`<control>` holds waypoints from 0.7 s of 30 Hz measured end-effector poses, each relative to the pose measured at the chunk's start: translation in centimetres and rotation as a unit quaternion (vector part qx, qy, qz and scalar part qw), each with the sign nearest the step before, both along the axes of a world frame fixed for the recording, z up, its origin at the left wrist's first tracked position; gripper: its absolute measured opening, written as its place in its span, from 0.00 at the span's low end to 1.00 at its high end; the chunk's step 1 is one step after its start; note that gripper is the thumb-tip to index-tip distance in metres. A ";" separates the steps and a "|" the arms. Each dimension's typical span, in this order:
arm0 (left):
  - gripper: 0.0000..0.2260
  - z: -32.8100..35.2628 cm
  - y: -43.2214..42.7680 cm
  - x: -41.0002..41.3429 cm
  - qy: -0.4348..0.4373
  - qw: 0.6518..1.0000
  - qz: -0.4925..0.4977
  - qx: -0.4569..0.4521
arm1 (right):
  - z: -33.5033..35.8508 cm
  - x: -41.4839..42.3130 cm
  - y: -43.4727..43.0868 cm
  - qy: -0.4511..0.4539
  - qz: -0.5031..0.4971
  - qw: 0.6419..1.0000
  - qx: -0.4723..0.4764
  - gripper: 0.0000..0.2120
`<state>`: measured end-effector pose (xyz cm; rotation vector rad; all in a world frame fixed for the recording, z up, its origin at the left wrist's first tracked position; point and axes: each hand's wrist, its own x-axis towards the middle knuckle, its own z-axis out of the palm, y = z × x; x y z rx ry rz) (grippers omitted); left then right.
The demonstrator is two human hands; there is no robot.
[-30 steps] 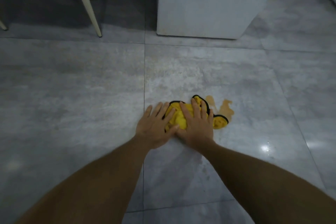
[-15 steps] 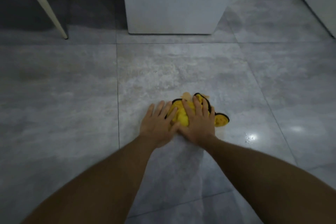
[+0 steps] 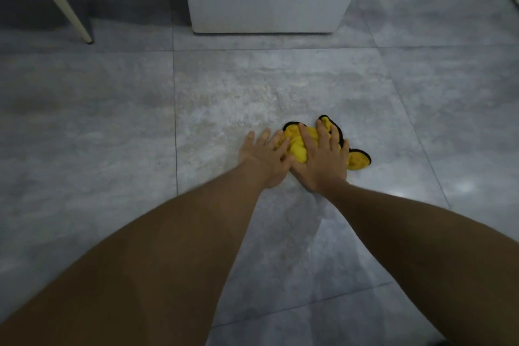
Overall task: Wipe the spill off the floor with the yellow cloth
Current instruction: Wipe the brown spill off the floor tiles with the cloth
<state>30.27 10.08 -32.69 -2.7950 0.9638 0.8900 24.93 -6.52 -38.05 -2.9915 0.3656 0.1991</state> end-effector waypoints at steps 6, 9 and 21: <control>0.30 -0.4 -3.4 -5.5 0.000 0.997 -0.063 -0.050 | 0.3 -7.9 -3.9 0.009 -0.035 0.999 -0.012 0.44; 0.30 -0.6 -3.9 -8.6 -0.005 0.994 -0.089 -0.063 | 0.7 -11.7 -3.9 0.021 -0.055 0.998 -0.022 0.45; 0.37 -3.8 11.4 -15.3 -0.073 0.975 -0.102 -0.181 | 1.8 -19.2 10.9 0.035 -0.031 0.999 0.008 0.48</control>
